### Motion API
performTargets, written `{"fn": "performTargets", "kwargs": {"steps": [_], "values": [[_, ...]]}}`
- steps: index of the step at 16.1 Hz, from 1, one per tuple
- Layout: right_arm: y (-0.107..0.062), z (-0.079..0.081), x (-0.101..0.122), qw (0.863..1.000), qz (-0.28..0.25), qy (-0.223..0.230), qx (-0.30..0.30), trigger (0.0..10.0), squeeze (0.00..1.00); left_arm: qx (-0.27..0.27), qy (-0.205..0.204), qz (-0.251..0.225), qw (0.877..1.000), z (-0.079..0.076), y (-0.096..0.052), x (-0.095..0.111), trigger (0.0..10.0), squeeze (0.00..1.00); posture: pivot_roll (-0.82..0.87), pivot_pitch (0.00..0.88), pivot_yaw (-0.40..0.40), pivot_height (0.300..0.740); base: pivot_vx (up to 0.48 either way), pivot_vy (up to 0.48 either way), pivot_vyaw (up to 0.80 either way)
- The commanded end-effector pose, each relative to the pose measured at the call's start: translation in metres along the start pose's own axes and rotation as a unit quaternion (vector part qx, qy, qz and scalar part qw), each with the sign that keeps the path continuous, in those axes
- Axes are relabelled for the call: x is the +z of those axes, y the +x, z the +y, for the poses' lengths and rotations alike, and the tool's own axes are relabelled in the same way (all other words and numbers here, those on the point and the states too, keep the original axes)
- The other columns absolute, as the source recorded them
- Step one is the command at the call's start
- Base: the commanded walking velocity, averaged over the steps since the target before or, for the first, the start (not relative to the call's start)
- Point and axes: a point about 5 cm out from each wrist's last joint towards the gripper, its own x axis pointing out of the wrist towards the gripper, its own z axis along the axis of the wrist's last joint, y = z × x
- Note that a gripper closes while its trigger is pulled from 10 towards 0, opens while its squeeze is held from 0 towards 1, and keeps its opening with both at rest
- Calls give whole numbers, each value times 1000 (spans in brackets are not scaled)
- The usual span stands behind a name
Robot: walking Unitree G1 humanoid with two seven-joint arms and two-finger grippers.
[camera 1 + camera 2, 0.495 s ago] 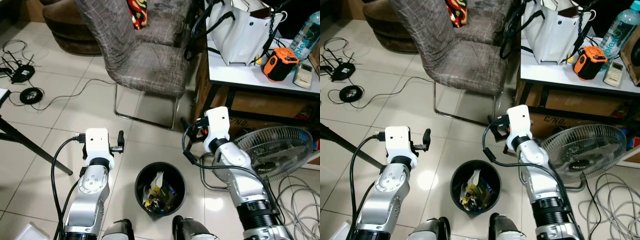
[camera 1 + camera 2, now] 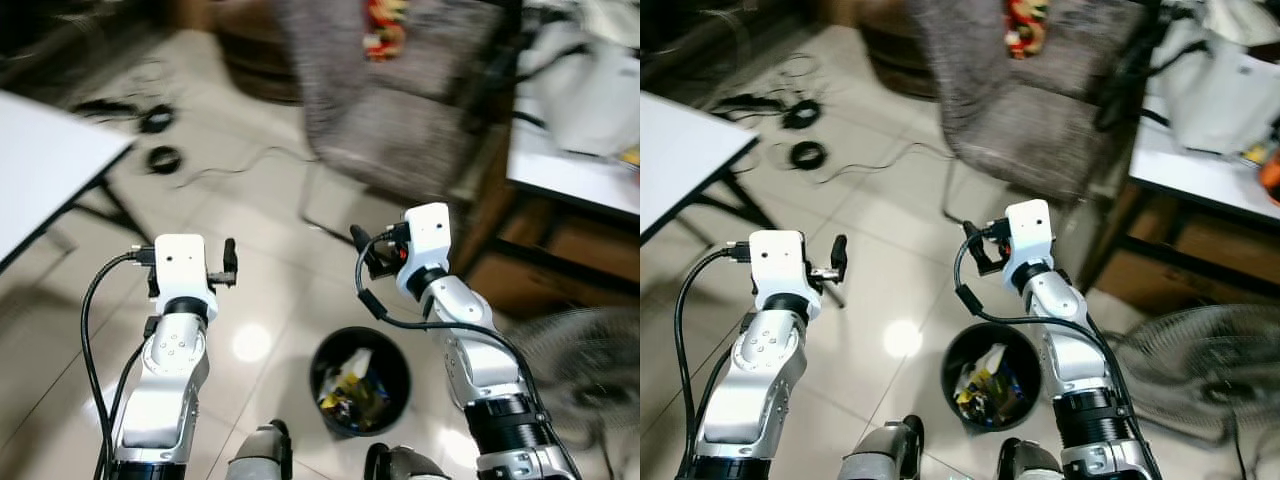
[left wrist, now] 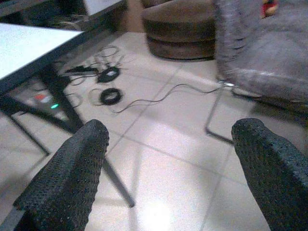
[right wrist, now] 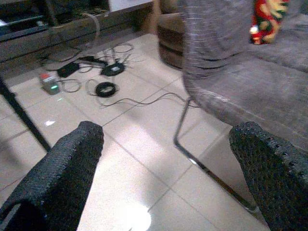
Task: Picking trash to rubbish bin
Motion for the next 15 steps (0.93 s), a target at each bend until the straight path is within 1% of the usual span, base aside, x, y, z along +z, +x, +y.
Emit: {"fn": "performTargets", "kwargs": {"steps": [1,2,3,4,5,6,7,8,9,10,11,12,13,15], "values": [[-1,1,1,1000,-1,8,-5,10000,0,6,9,16,1000,1,-4,-8,10000,0,-33,176,35,740,0,0,800],[-7,6,-16,1000,22,10,-10,10000,0,-3,1,49,999,5,-14,-31,10000,0,-35,177,38,740,0,0,644],[-10,7,-26,999,38,13,-14,10000,0,-5,-2,71,997,7,-19,-44,10000,0,-37,176,39,740,0,0,650],[-12,7,-41,998,62,6,-14,10000,0,6,0,113,994,13,-23,-68,10000,0,-37,168,36,740,0,0,563],[-13,6,-45,997,72,12,-16,10000,0,12,0,122,992,16,-23,-73,10000,0,-37,168,36,740,0,0,563],[-13,4,-58,994,102,32,-17,10000,0,22,6,158,987,22,-28,-92,10000,0,-35,164,32,740,0,0,0],[-18,9,-69,991,126,38,-7,10000,0,32,4,192,981,28,-34,-110,10000,0,-36,162,29,740,0,0,0],[-22,16,-83,987,154,39,2,10000,0,52,-8,226,973,35,-38,-127,10000,0,-39,160,25,740,0,0,0],[-21,16,-90,984,170,53,-3,10000,0,59,-17,244,968,38,-39,-136,10000,0,-39,160,25,740,0,0,0],[-19,11,-94,983,180,47,-11,10000,0,62,-27,263,963,39,-40,-143,10000,0,-40,161,22,740,0,0,0],[-20,9,-98,981,189,39,-11,10000,0,58,-39,271,960,40,-38,-146,10000,0,-37,163,23,740,0,0,0],[-21,11,-100,980,193,41,-9,10000,0,45,-41,265,962,40,-34,-144,10000,0,-37,165,23,740,0,0,0],[-21,12,-101,980,194,42,-8,10000,0,45,-47,262,963,40,-31,-144,10000,0,-38,171,27,740,0,0,0],[-21,13,-106,978,204,41,-6,10000,0,43,-51,269,961,36,-31,-147,10000,0,-39,175,29,740,0,0,0]]}}
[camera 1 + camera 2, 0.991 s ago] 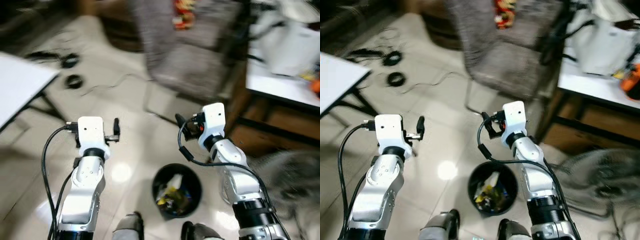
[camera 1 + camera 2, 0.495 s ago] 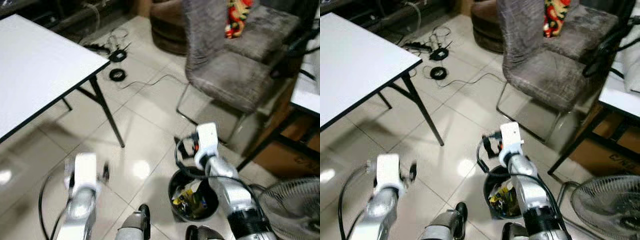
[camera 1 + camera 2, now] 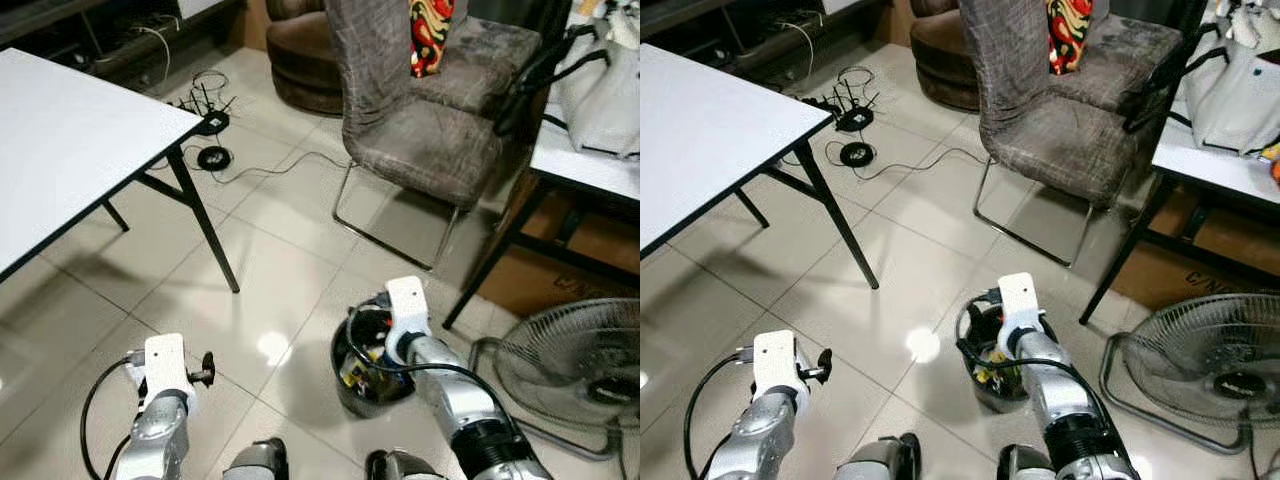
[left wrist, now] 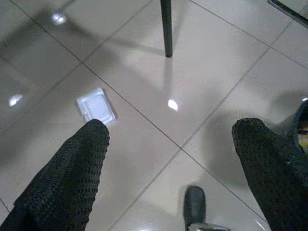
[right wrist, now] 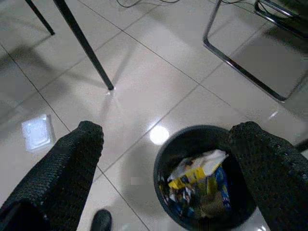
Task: Picking trash to rubbish bin
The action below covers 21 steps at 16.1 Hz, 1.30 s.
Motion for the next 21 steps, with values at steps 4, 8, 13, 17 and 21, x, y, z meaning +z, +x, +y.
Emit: {"fn": "performTargets", "kwargs": {"steps": [4,8,13,17,21], "values": [[11,-3,-17,997,72,-36,-4,10000,0,-1,-2,53,999,-5,8,-21,10000,0,-38,174,20,740,0,0,0],[16,-10,-19,994,106,-28,-17,10000,0,-9,-12,67,998,-11,17,-21,10000,0,-36,169,12,740,0,0,0],[17,-2,-27,991,132,-11,-16,10000,0,7,-21,91,996,-7,18,-28,10000,0,-32,162,12,740,0,0,0],[14,21,-48,984,175,-28,17,10000,0,13,-41,128,991,-10,17,-40,10000,0,-19,157,2,740,0,0,200],[13,28,-53,979,191,-52,44,10000,0,3,-45,153,987,-12,16,-46,10000,0,-25,154,4,740,0,0,800]]}}
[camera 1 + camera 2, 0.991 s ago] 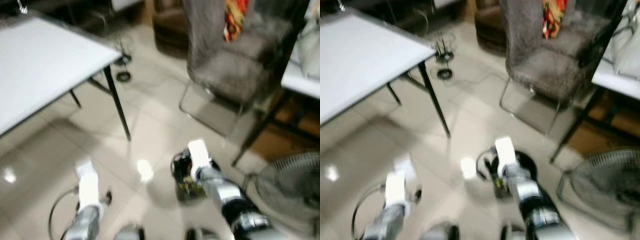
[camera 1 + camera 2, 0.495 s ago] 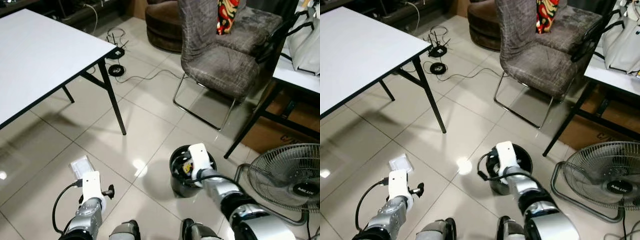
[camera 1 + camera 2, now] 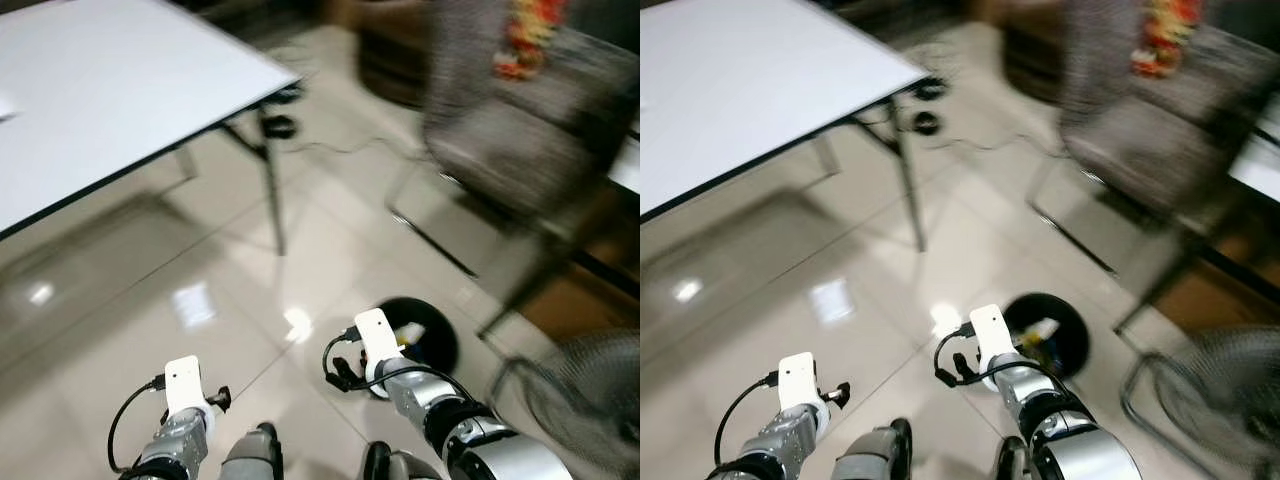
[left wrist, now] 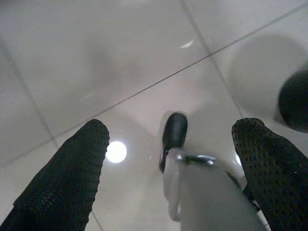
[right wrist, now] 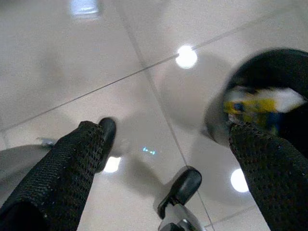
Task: Picking trash to rubbish bin
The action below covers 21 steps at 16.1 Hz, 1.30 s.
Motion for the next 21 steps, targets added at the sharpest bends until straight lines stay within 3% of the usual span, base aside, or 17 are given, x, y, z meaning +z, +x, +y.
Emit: {"fn": "performTargets", "kwargs": {"steps": [1,21], "values": [[0,3,-7,1000,16,-9,8,10000,0,-7,12,11,1000,-1,0,-4,10000,0,-23,156,4,740,0,0,800],[1,6,-10,1000,22,9,20,10000,0,-32,10,23,999,-5,0,-7,10000,0,-26,171,9,740,0,0,760]]}}
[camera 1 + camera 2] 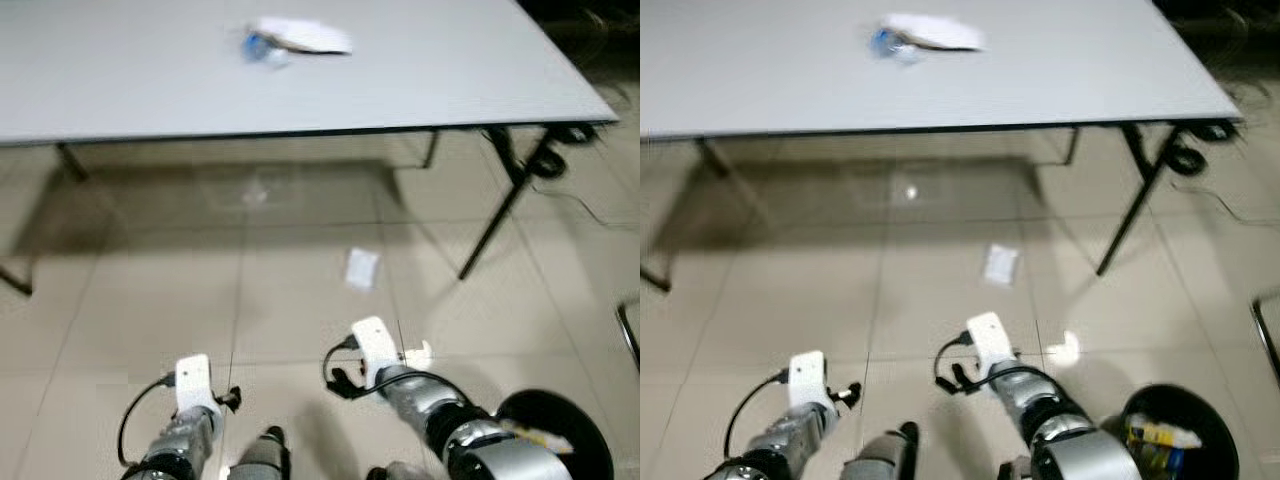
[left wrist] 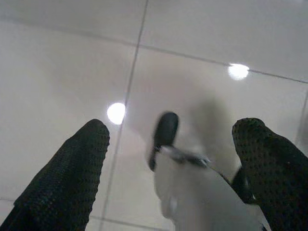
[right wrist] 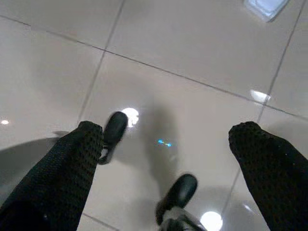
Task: Picking trash to rubbish bin
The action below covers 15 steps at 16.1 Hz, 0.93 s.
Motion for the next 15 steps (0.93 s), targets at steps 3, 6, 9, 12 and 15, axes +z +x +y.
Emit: {"fn": "performTargets", "kwargs": {"steps": [3,6,9,12,15], "values": [[1,5,-2,1000,2,13,5,10000,0,-8,-3,-4,1000,3,0,1,10000,0,-27,169,9,740,0,0,0],[1,4,-2,1000,-1,13,6,10000,0,-17,3,-17,1000,0,0,4,10000,0,-27,169,9,740,0,0,0],[0,3,7,1000,-27,3,2,10000,0,-13,12,-53,998,1,0,14,10000,0,-27,170,7,740,0,0,0],[-3,5,40,992,-124,-34,11,10000,0,-36,11,-148,988,-5,-5,43,10000,0,-23,178,6,740,0,0,0],[-18,-2,95,966,-257,-6,18,10000,0,-78,7,-308,948,-18,-32,88,10000,0,-20,181,4,740,0,0,0]]}}
